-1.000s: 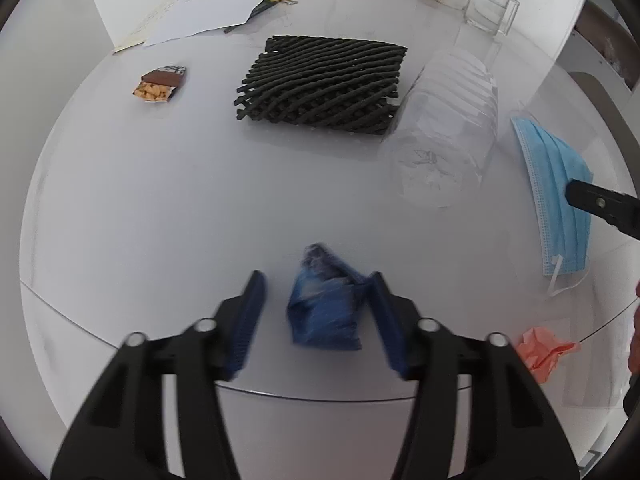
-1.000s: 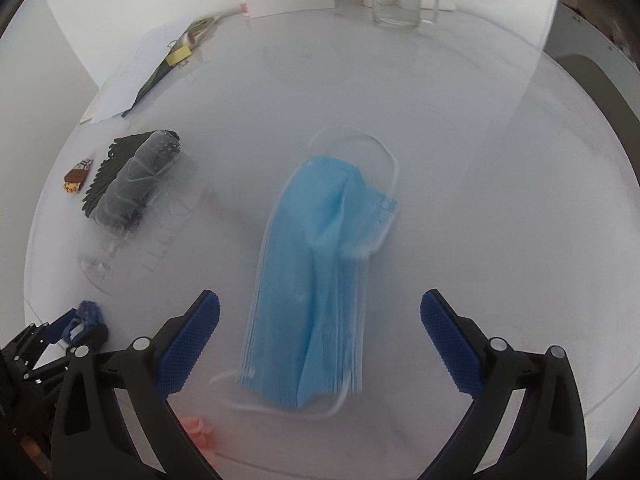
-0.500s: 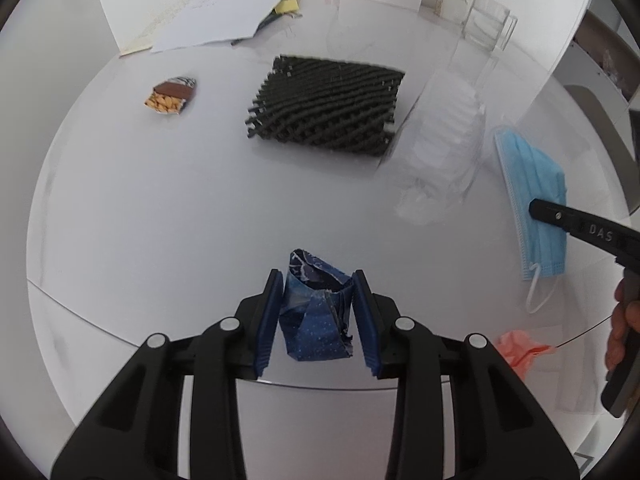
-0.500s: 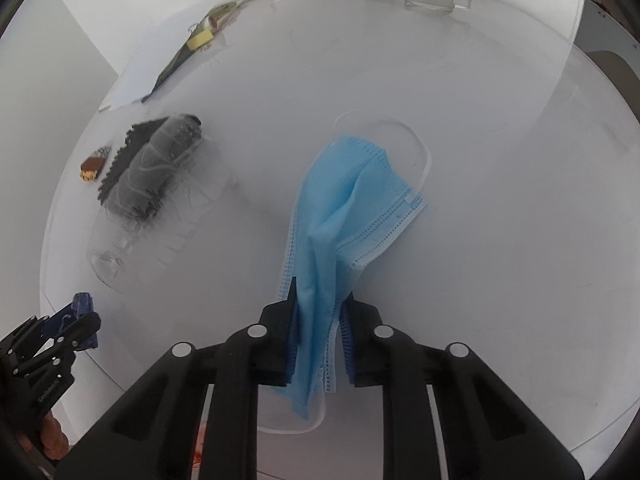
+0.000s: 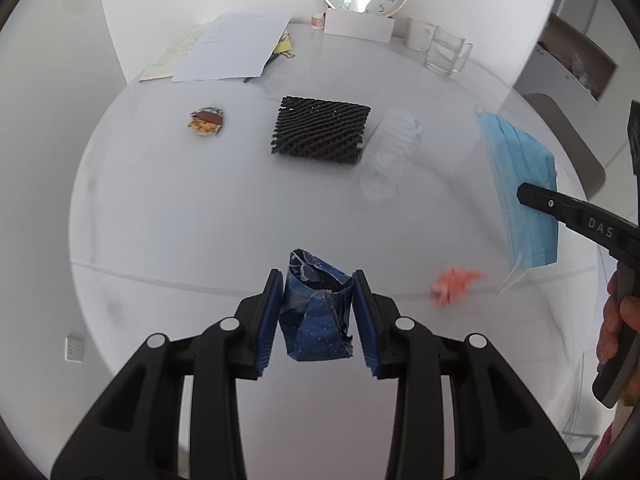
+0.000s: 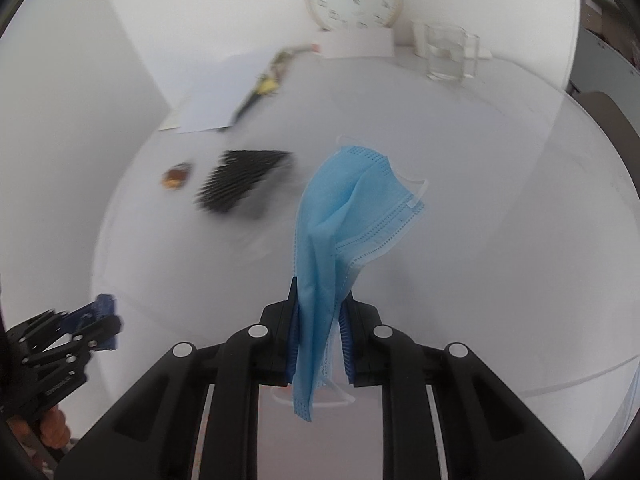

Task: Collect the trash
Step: 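Carry both items over the wastebasket and open both tools to drop them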

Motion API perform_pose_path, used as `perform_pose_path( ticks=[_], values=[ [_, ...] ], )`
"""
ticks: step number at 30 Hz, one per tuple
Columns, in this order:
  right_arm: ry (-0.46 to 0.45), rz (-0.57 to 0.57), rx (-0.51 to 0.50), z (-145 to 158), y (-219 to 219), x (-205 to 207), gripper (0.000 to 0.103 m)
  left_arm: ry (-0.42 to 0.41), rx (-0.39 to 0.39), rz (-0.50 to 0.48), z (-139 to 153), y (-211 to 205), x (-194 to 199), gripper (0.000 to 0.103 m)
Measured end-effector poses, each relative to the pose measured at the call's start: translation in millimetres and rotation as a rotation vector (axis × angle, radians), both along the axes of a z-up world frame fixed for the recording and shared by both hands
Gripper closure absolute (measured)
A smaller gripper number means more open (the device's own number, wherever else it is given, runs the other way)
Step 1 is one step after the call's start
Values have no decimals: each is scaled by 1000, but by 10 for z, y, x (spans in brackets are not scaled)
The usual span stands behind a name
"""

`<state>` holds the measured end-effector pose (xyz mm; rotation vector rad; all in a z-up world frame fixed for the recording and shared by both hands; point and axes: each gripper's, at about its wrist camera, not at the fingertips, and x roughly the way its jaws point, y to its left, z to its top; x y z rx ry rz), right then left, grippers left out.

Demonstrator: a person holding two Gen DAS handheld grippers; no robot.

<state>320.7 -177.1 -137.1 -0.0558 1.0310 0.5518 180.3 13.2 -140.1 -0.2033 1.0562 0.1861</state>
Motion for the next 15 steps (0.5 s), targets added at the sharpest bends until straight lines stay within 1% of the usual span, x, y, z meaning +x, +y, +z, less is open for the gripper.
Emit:
perform_pose_path(
  ticks=[3, 7, 10, 15],
  values=[
    [-5, 46, 21, 167, 116, -473, 85, 1, 0, -23, 80, 40, -309, 68],
    [0, 110, 16, 256, 286, -1059, 85, 21, 2, -51, 103, 104, -783, 68],
    [24, 142, 16, 258, 400, -1481, 85, 34, -9, -73, 86, 164, -1126, 68],
    [78, 177, 7, 151, 597, -2173, 85, 69, -27, -107, -4, 248, -1607, 68]
  ],
)
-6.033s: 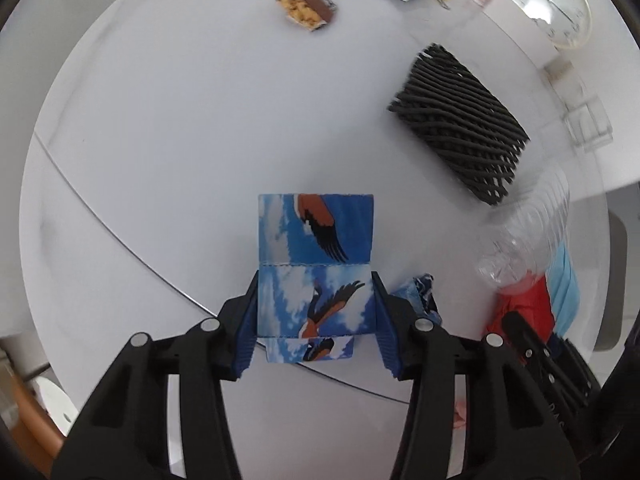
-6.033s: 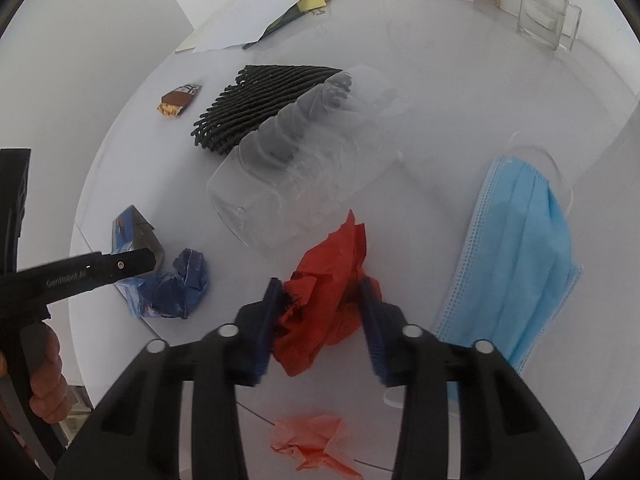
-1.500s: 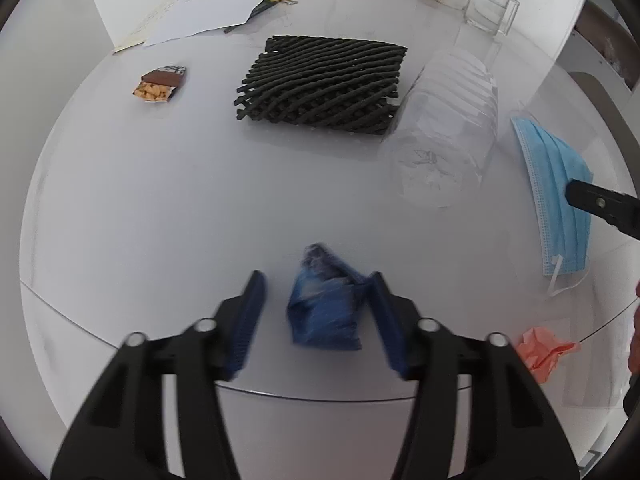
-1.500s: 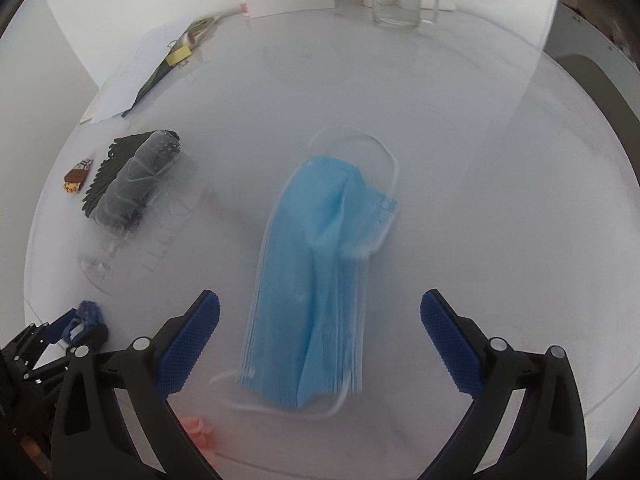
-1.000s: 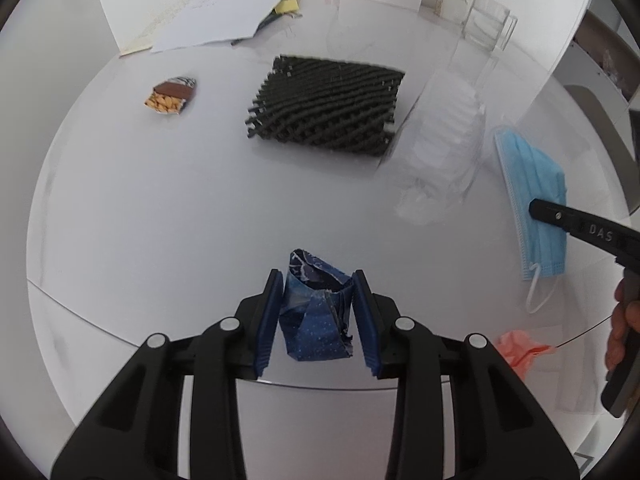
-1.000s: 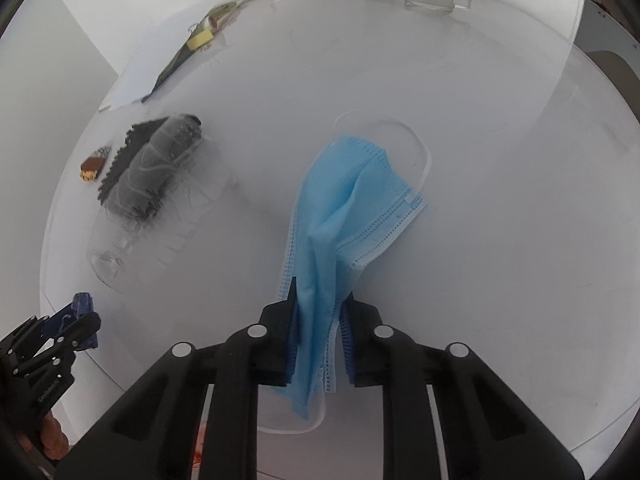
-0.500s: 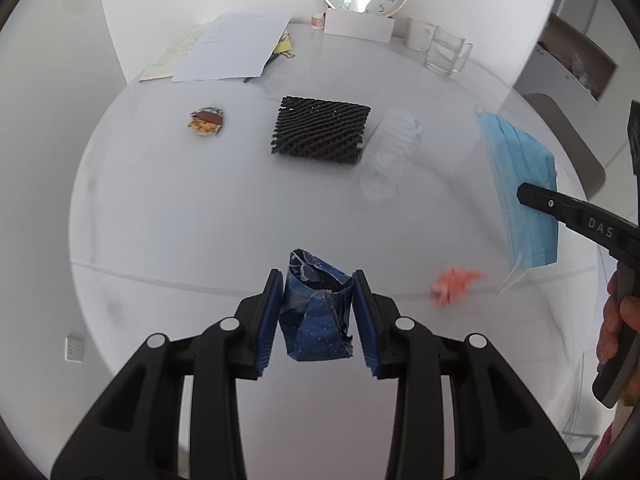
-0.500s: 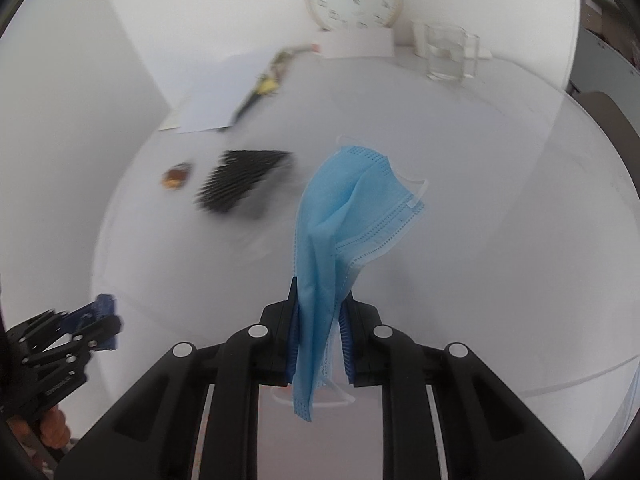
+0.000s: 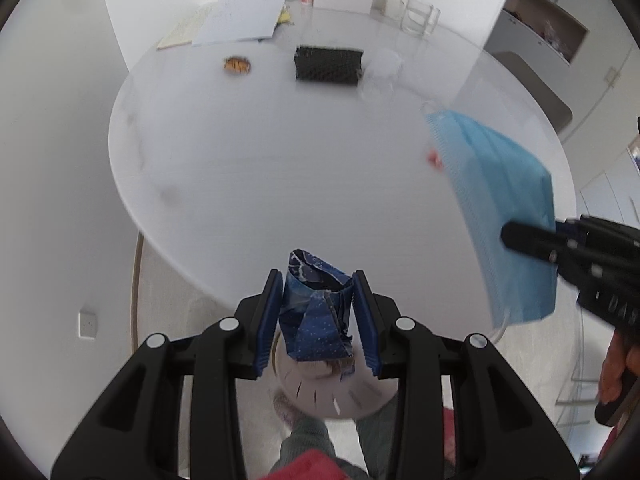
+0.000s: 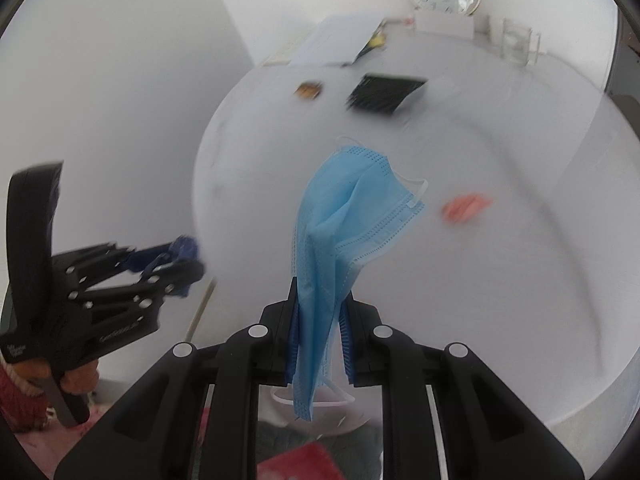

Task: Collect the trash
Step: 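Carry both items over the wastebasket and open both tools to drop them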

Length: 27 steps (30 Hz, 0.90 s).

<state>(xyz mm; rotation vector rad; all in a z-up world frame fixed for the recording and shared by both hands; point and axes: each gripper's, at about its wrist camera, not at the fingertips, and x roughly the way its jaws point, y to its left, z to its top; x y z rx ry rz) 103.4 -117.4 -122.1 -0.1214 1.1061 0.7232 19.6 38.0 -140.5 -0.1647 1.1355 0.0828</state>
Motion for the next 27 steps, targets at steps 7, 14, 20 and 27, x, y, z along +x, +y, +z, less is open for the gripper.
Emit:
perform_pose_path(
  ticks=[7, 14, 20, 27],
  values=[
    [56, 9, -30, -225, 192, -690, 85, 36, -18, -68, -129, 66, -474, 68],
    [106, -1, -74, -479, 263, -982, 85, 34, -22, -101, -149, 151, -693, 68],
    [129, 58, -133, -711, 393, -1106, 83, 30, -24, -105, -153, 211, -809, 68],
    [140, 62, -191, -910, 429, -1071, 28, 34, -28, -88, -173, 268, -893, 67]
  ],
)
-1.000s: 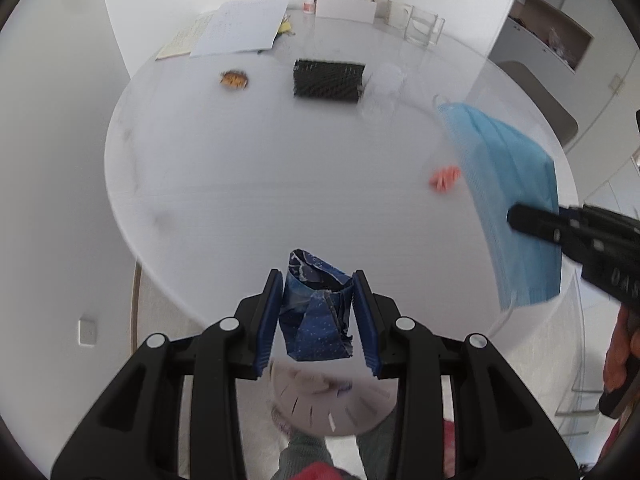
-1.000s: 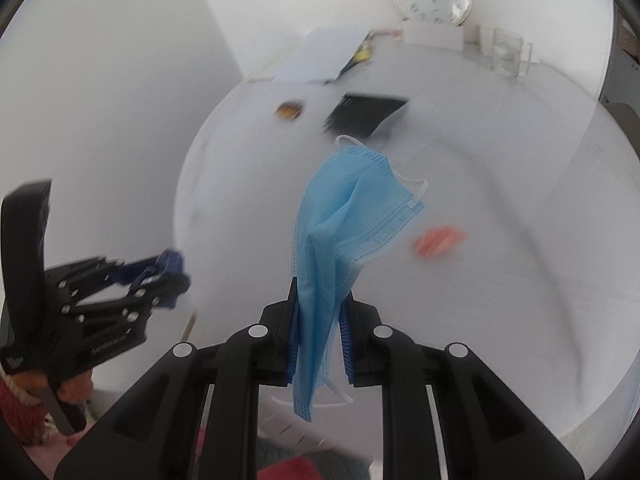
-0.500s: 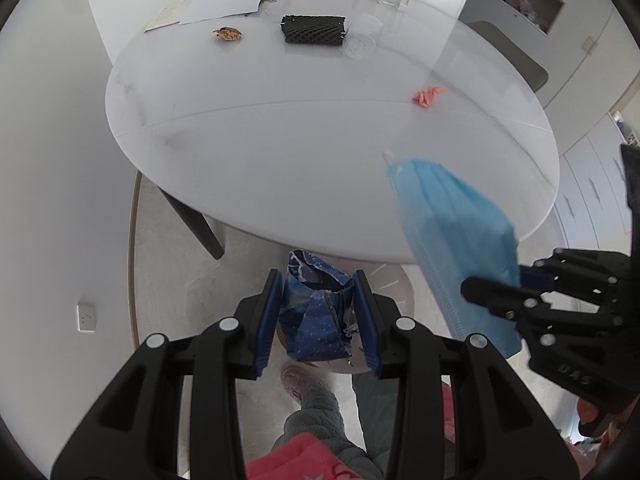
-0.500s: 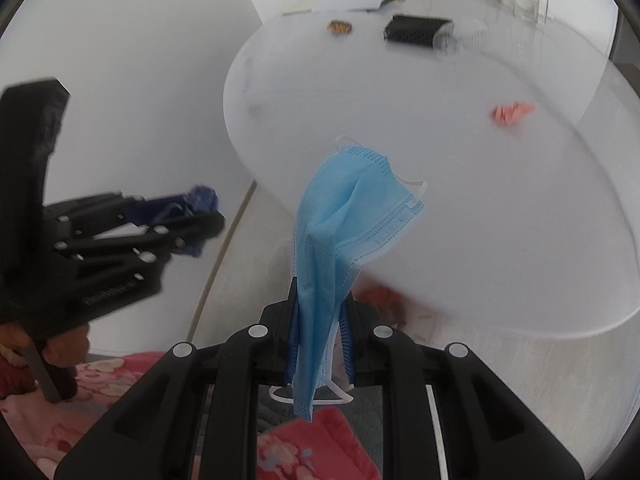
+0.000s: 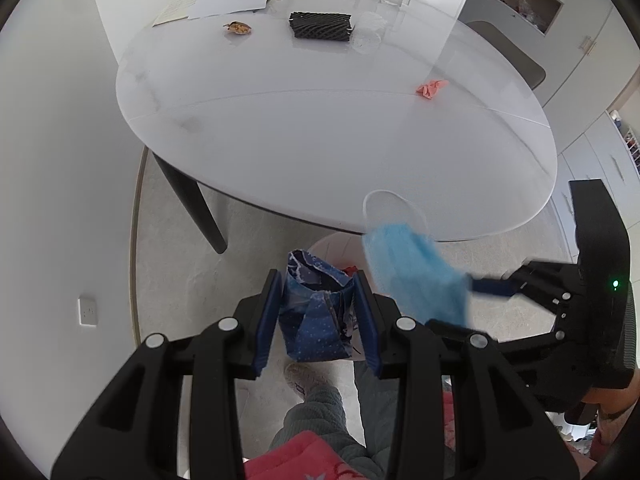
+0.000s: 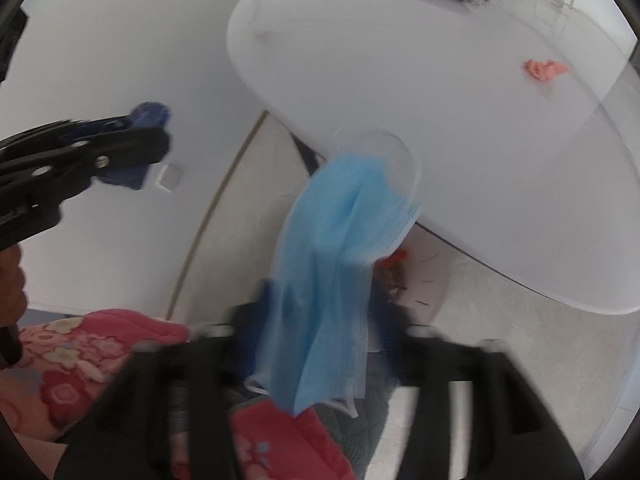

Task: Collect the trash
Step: 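Carry both items over the wastebasket and open both tools to drop them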

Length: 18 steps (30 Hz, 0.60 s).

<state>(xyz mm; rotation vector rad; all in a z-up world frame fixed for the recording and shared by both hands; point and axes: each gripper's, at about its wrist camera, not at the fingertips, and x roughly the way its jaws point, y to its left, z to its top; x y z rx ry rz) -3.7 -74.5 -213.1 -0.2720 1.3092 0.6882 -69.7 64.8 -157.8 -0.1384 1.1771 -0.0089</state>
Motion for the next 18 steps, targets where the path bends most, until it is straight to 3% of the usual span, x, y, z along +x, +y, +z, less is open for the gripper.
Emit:
perform_pose_path(
  ticks=[1, 6, 18],
  values=[
    [-26, -13, -12, 31, -16, -30, 19, 0, -1, 2, -2, 10, -10, 67],
    [-80, -37, -17, 198, -74, 3, 5, 0, -13, 9, -3, 8, -43, 67],
    [-151, -158, -24, 520, -356, 169, 3, -7, -12, -45, 26, -230, -1, 67]
  ],
)
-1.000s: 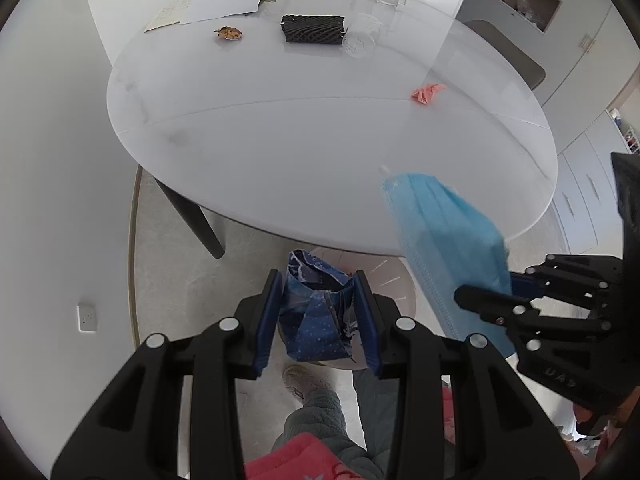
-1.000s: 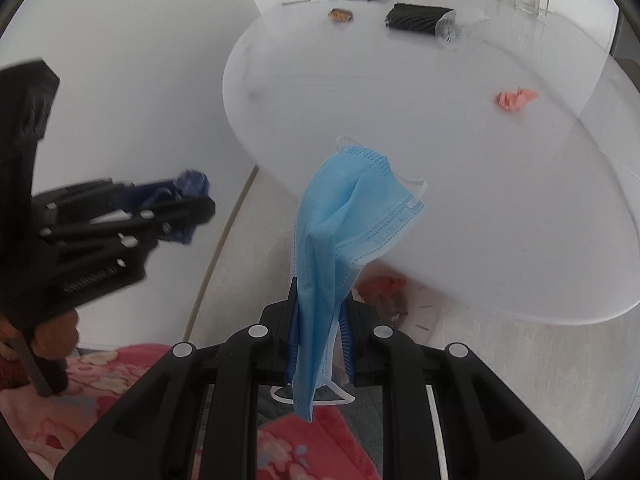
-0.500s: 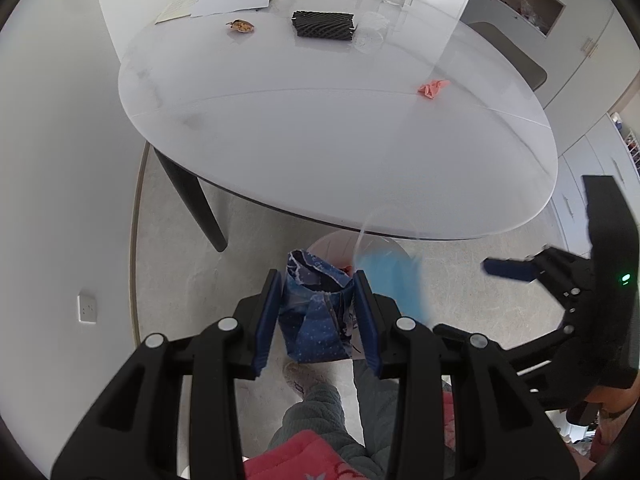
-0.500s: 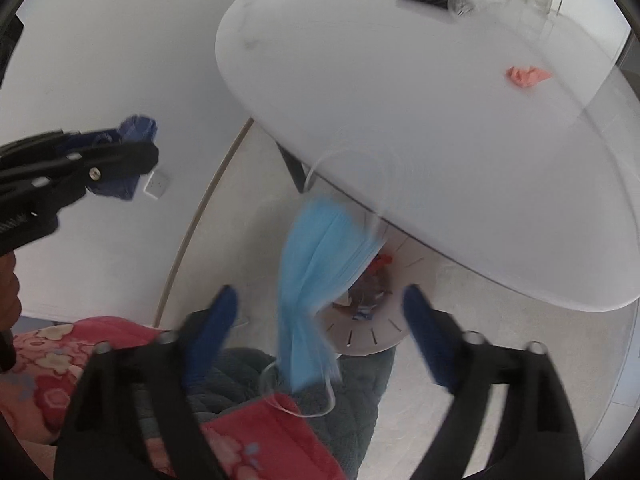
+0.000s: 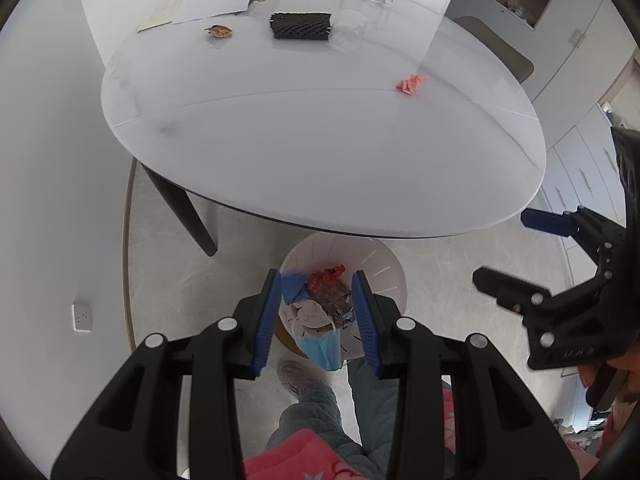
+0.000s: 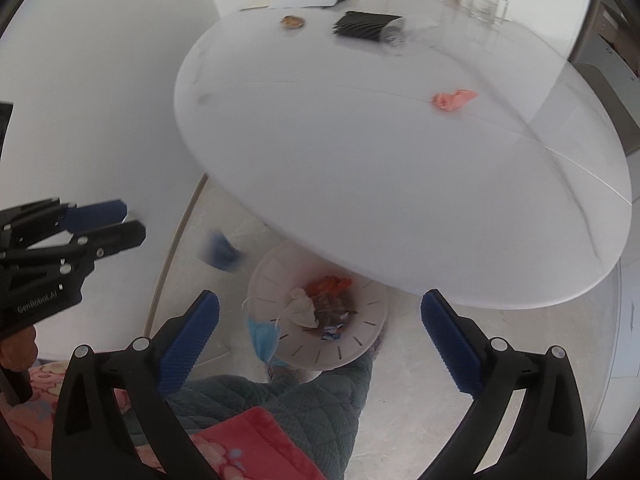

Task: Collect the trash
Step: 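Carry both items over the wastebasket and open both tools to drop them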

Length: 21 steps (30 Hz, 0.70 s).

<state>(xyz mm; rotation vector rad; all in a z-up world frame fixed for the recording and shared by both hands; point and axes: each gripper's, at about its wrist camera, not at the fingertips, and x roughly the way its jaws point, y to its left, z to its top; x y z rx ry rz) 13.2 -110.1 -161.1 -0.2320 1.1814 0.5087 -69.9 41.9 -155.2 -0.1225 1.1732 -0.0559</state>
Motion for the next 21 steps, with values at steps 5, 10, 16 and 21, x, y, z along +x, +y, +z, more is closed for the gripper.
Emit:
perform_pose_path(
  ticks=[5, 10, 16, 21],
  values=[
    [-11, -37, 0, 18, -161, 34, 3, 2, 1, -25, 0, -98, 34, 67],
    [-18, -63, 2, 30, -261, 112, 3, 7, -5, -49, -9, -179, 59, 67],
    [-25, -76, 1, 53, -320, 156, 3, -44, 37, -48, 94, -229, 41, 9],
    [-24, -82, -2, 52, -335, 150, 3, -61, 51, -73, 127, -272, 39, 8]
  ],
)
